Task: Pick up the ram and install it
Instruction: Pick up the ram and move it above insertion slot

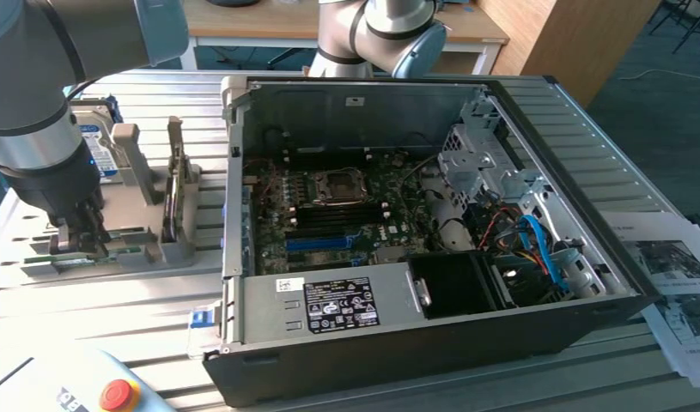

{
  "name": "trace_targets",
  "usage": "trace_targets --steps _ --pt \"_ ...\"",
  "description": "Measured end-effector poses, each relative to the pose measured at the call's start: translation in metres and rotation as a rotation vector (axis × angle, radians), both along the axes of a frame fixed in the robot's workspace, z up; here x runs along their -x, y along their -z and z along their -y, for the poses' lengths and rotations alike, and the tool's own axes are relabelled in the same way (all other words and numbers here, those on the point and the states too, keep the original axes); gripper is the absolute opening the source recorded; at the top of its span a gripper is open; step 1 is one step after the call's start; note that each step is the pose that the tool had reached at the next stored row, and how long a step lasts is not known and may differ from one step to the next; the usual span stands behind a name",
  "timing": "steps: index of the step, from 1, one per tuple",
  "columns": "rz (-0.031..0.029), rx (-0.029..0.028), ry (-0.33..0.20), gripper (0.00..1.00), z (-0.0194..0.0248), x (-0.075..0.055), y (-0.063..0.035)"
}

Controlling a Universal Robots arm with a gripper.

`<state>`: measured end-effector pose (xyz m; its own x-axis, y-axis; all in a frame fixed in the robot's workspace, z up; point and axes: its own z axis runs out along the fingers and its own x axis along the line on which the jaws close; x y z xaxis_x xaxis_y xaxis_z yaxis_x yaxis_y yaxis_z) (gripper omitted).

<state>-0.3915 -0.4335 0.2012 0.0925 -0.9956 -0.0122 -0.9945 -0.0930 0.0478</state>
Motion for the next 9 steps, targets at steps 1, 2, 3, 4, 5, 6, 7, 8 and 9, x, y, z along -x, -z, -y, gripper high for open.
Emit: trace_targets --steps 1,2,3,4,5,6,7,8,9 --pt "0.0 0.0 0.0 0.3 0.0 0.0 0.0" --pt "0.0 0.0 0.0 0.3 0.0 0.0 0.0" --pt "0.0 0.0 0.0 0.3 0.0 0.0 0.0" --pt "0.0 0.0 0.0 0.3 0.0 0.0 0.0" --pt "0.0 0.0 0.0 0.3 0.0 0.0 0.0" --pt "0.0 0.0 0.0 0.3 0.0 0.0 0.0" --pt "0.0 0.0 0.0 0.3 0.0 0.0 0.0" --pt "0.0 0.0 0.0 0.3 0.0 0.0 0.0" --pt "0.0 0.0 0.0 0.3 0.0 0.0 0.0"
